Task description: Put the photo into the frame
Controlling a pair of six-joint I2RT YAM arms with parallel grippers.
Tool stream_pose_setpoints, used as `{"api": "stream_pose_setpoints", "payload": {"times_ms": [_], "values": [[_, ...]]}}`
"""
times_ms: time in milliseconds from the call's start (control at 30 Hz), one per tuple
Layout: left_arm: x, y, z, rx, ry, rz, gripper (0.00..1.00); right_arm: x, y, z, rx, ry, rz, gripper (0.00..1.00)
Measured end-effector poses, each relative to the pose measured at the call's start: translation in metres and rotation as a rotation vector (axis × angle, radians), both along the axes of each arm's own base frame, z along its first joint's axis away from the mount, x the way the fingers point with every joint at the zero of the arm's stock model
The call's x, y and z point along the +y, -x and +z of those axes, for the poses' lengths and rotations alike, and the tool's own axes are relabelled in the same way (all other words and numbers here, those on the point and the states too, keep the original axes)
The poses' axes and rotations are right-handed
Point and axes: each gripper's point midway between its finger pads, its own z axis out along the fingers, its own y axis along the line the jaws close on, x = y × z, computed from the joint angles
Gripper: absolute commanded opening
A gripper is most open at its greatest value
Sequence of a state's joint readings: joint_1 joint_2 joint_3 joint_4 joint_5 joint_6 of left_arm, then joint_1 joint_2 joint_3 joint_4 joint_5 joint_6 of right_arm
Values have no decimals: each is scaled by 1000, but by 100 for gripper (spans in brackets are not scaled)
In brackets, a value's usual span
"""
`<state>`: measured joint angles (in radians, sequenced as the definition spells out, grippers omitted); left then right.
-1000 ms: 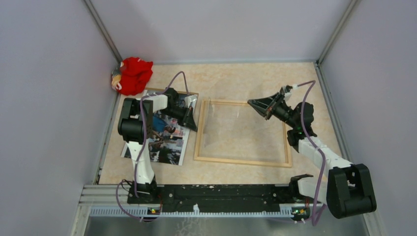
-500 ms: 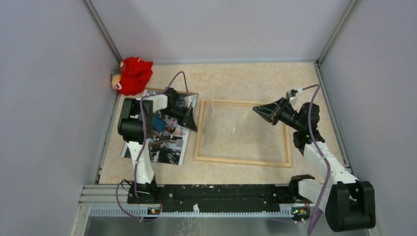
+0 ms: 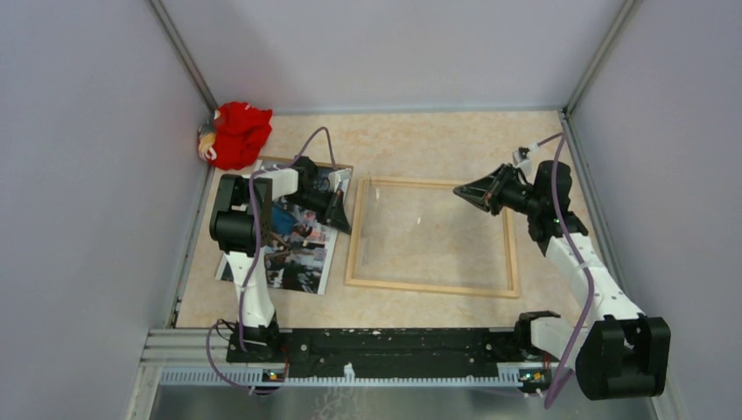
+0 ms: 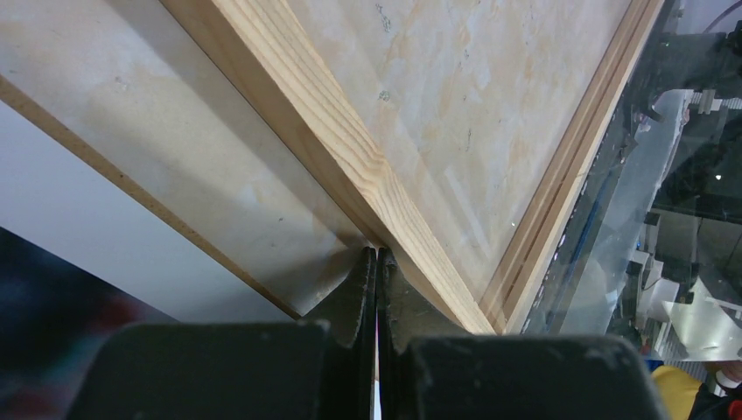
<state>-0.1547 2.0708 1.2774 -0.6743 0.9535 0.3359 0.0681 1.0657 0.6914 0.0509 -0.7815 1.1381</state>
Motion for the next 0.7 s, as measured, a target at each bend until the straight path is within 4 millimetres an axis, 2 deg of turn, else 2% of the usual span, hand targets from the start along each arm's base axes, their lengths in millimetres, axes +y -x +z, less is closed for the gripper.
{"api": "stream_pose_setpoints", "payload": {"times_ms": [133,400,700], "values": [[0,0,0,0,0,0,0,-9,-2,-2,-5,65,-13,0],[0,0,0,0,0,0,0,-22,7,-39,84,188,-29,0],[0,0,0,0,0,0,0,-38,14,-62,136,285,-51,0]]}}
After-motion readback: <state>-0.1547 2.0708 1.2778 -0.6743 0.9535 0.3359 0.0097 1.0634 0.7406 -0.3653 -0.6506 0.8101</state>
